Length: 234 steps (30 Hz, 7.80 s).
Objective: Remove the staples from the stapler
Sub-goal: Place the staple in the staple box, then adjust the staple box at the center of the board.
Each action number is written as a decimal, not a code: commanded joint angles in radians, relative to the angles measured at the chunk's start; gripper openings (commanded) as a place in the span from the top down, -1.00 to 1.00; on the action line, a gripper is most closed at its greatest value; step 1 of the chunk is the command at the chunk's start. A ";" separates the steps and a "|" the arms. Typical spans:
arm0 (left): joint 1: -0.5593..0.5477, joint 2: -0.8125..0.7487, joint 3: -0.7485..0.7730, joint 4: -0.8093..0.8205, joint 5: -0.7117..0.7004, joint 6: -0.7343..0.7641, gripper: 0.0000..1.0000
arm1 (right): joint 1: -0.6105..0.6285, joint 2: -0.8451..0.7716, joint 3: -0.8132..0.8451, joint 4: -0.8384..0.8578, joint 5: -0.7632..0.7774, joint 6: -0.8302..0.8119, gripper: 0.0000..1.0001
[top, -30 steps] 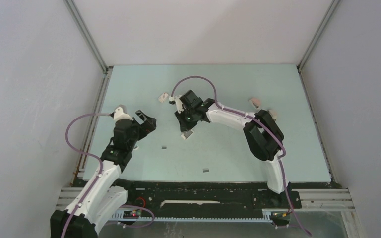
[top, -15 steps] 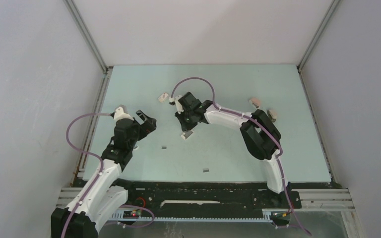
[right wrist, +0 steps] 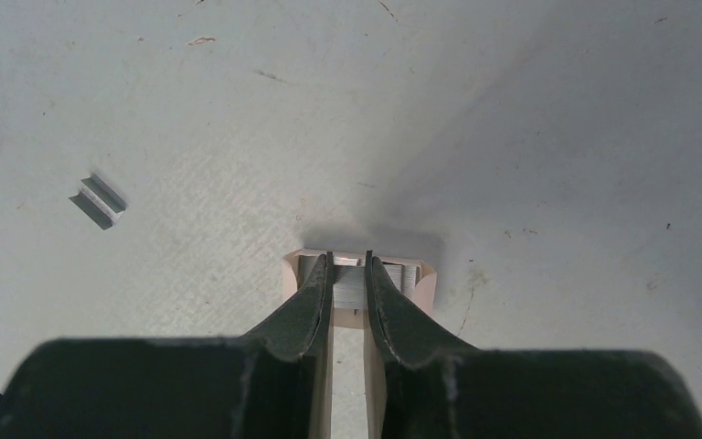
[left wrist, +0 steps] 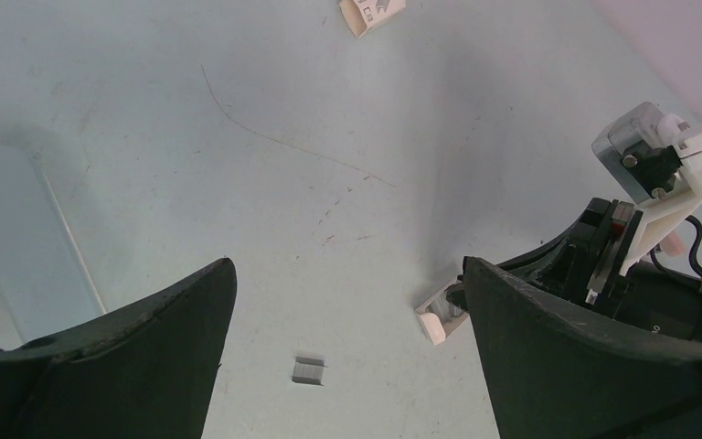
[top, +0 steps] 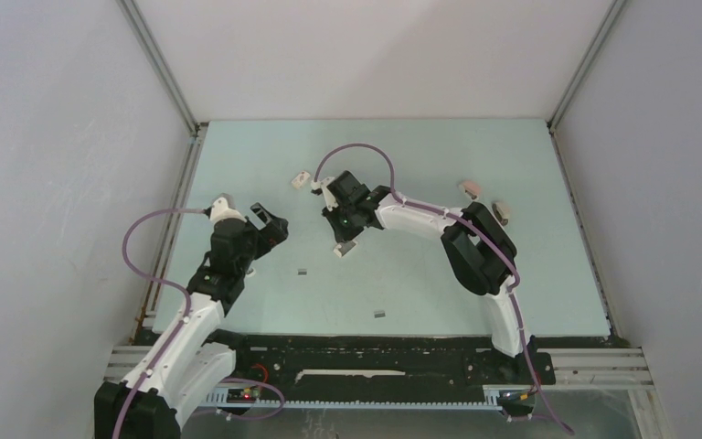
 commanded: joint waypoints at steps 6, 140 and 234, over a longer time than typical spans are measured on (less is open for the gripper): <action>0.011 0.001 -0.016 0.031 0.004 -0.013 -1.00 | 0.014 0.011 0.008 0.022 0.016 -0.004 0.83; -0.201 0.068 0.270 -0.120 -0.189 0.348 -0.99 | -0.500 -0.418 -0.398 0.038 -0.004 0.248 -0.23; -0.212 0.789 0.483 -0.199 0.382 -0.149 0.30 | -0.484 -0.337 -0.398 0.034 -0.070 0.251 0.01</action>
